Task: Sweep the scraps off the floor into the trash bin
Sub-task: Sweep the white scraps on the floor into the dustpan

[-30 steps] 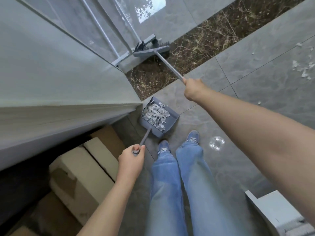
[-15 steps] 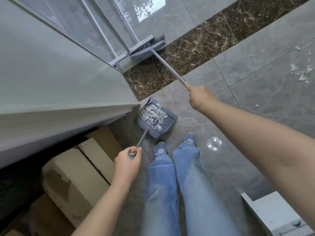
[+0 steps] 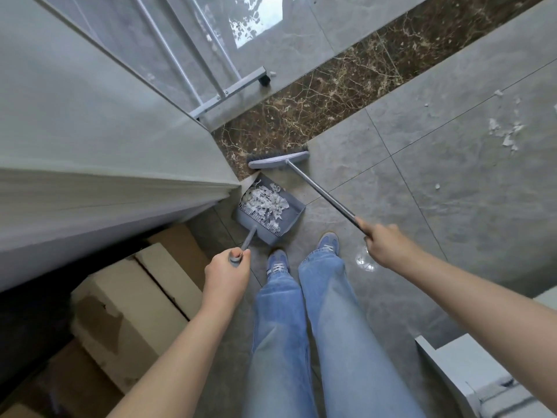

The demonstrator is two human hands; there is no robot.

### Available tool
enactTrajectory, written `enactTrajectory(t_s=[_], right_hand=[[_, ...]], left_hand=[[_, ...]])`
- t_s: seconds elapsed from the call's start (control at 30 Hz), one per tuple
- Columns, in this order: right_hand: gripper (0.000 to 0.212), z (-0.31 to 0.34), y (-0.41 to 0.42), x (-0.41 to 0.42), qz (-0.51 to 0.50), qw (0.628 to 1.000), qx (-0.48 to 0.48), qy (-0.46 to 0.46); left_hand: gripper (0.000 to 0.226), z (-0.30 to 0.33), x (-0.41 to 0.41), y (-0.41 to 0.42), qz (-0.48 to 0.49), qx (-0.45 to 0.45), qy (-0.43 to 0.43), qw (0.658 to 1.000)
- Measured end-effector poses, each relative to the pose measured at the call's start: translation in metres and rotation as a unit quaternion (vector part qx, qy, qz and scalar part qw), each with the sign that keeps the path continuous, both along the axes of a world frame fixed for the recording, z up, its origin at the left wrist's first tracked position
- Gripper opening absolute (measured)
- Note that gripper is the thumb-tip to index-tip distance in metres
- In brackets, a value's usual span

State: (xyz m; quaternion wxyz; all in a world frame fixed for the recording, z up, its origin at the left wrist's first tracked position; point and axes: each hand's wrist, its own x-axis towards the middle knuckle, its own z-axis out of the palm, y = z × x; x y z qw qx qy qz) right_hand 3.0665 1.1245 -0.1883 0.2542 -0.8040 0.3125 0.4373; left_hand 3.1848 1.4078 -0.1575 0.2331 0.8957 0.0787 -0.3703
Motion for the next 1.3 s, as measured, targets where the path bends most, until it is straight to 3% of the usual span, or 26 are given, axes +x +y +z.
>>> enactTrajectory(t_s=[0.13,0.33,0.57,0.67,0.87,1.07,1.3], right_hand=[[0.061,-0.001,0.001,-0.017,0.002,1.000,-0.005,0.001],[0.052,0.005,-0.010,-0.012,-0.091,0.996,-0.002,-0.024],[0.052,-0.009,-0.061,0.082,-0.184,0.979,-0.061,-0.068],[0.053,-0.022,-0.072,0.141,-0.163,0.980,-0.081,-0.079],[0.048,-0.059,-0.072,0.216,-0.003,0.988,-0.144,-0.054],[0.054,-0.045,-0.071,0.146,0.031,0.990,-0.135,0.019],[0.062,0.011,-0.027,0.011,0.012,0.998,-0.007,0.062]], left_hand=[[0.041,0.001,0.000,-0.001,-0.004,0.001,0.001,1.000],[0.038,0.006,0.005,-0.004,-0.002,-0.007,0.026,1.000],[0.037,0.008,0.024,-0.026,-0.005,-0.011,0.034,0.999],[0.036,0.011,0.023,-0.027,-0.004,-0.002,0.031,0.999],[0.046,0.005,0.022,-0.031,-0.018,0.012,0.010,1.000],[0.041,0.009,0.023,-0.035,-0.020,0.018,0.018,0.999],[0.042,0.009,0.022,-0.034,-0.020,0.013,0.013,1.000]])
